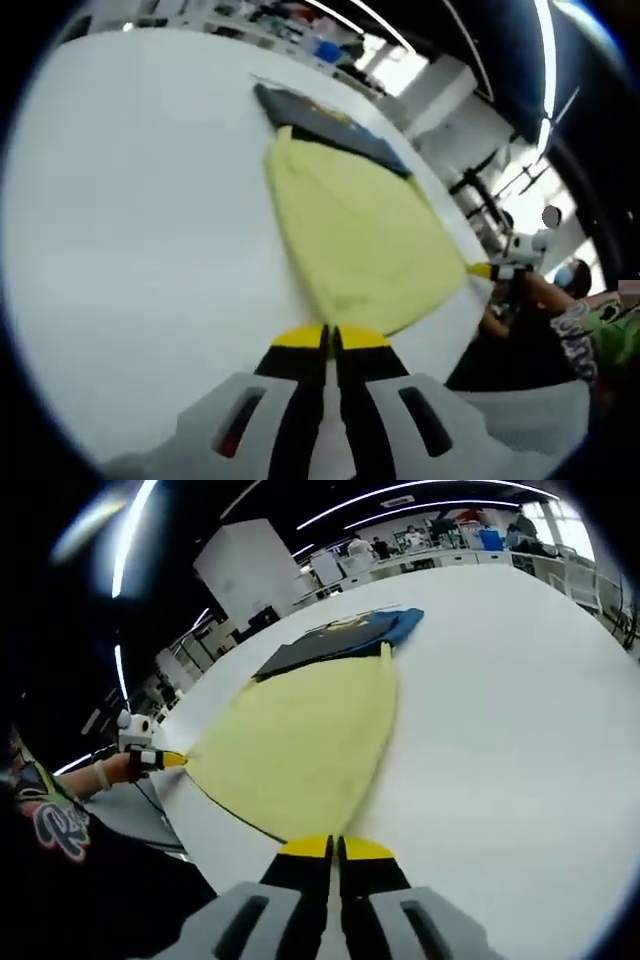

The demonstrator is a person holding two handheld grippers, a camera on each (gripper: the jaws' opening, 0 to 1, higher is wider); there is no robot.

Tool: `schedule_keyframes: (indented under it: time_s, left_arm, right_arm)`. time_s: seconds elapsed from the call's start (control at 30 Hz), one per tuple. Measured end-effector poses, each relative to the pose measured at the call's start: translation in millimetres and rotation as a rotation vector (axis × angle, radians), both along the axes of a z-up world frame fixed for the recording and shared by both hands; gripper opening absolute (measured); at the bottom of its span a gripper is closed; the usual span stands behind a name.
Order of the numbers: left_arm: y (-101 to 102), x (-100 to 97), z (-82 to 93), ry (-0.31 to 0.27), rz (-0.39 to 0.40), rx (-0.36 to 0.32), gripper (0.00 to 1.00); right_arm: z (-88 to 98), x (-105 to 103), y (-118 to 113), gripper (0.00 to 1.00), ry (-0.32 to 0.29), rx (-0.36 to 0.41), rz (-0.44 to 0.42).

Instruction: Fold the garment on the visible template until the final outline fits inside the template.

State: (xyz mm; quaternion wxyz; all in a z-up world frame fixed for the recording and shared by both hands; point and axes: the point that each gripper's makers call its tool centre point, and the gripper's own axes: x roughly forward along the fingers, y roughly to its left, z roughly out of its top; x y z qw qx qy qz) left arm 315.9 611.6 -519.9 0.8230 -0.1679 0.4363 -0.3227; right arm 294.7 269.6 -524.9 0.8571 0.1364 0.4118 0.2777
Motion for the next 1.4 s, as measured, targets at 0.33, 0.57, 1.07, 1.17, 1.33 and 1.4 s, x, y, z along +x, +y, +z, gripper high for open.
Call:
schedule_keyframes:
  time_s: [0.33,0.57,1.07,1.17,1.33,1.4]
  left_arm:
    - [-3,-19.4,13.9,0.096,-0.064,-0.023,0.00]
    - [1,-48.8,16.7,0.237,-0.079,-0.027,0.00]
    - [6,-85.5,-1.5,0.342,-0.108,-0.002,0.00]
    - [5,-82.0,2.8,0.333,-0.095,-0.026,0.00]
    - [5,-75.3,12.0,0.320,-0.081,-0.077,0.00]
    - [3,-66.8,19.4,0.276,-0.080,-0.104,0.00]
  right_arm:
    - [16.7,-25,4,0.00,0.029,0.042,0.002]
    - [16.6,-53,3,0.00,0.070,0.074,-0.008]
    - [3.7,-86,4,0.00,0.154,0.130,-0.042]
    - [8.4,-82,5,0.00,0.170,0.159,-0.044]
    - [23.2,-69,3,0.00,0.164,0.244,-0.082]
    - [33.6,-60,4,0.00,0.147,0.279,-0.088]
